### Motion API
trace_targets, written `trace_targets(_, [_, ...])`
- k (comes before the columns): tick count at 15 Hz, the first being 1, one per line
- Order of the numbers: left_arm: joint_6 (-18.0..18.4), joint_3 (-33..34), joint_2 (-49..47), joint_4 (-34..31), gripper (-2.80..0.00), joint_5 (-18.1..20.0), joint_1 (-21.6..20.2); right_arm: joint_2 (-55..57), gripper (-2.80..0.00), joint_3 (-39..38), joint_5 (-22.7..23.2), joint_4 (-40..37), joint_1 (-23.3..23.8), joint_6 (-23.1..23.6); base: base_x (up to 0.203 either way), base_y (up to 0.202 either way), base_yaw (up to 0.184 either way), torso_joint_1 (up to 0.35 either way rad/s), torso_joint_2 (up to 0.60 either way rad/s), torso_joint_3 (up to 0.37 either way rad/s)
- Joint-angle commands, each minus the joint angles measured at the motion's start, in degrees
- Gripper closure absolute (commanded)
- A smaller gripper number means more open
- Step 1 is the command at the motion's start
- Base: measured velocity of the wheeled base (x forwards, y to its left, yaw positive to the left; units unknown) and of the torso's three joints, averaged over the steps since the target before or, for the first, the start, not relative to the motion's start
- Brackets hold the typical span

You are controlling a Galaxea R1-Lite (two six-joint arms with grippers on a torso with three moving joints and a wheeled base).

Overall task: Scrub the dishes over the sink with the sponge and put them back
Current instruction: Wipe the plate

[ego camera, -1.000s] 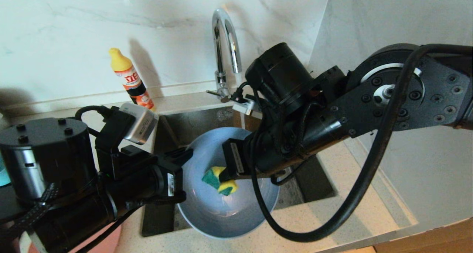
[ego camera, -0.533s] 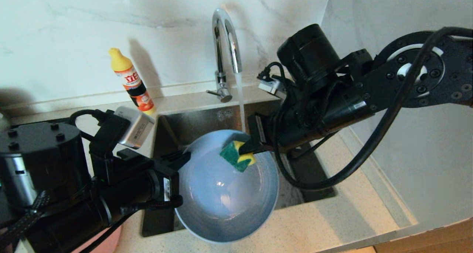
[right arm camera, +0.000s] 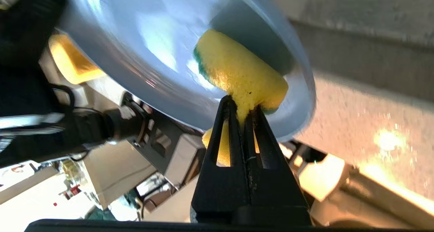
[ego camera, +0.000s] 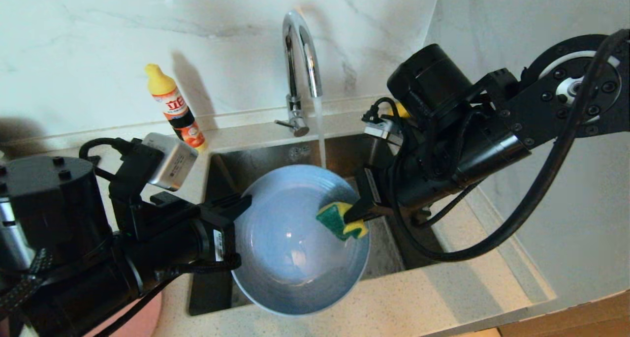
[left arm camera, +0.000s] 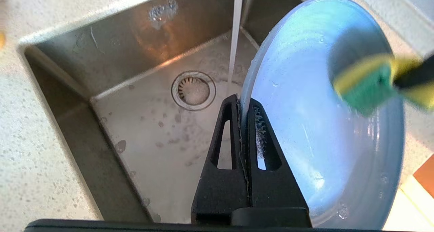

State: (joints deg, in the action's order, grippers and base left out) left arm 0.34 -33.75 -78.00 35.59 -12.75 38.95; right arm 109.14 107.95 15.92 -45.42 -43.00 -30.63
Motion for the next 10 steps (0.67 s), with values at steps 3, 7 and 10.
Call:
trace_targets(3, [-0.1,-1.5,0.2,-0.1,0.00,-0.1,-0.1,-0.2,0.00,-4.6,0.6,-0.1,-1.7,-0.2,0.000,0.000,0.000,0.000,0.00,0.000])
trace_targets(7, [-0.2,-1.6,-0.2,-0.1,0.00,-0.1,-0.2,1.0,0.00,-5.1,0.5,0.4,-6.0,-0.2,0.000,0.000,0.000,0.000,0.00,0.000])
trace_targets(10, [-0.2,-1.6,-0.4,-0.2,0.00,-0.1,-0.2,2.8,0.00,-4.9,0.3,1.6,-8.7,-0.2,0.000,0.000,0.000,0.000,0.00,0.000])
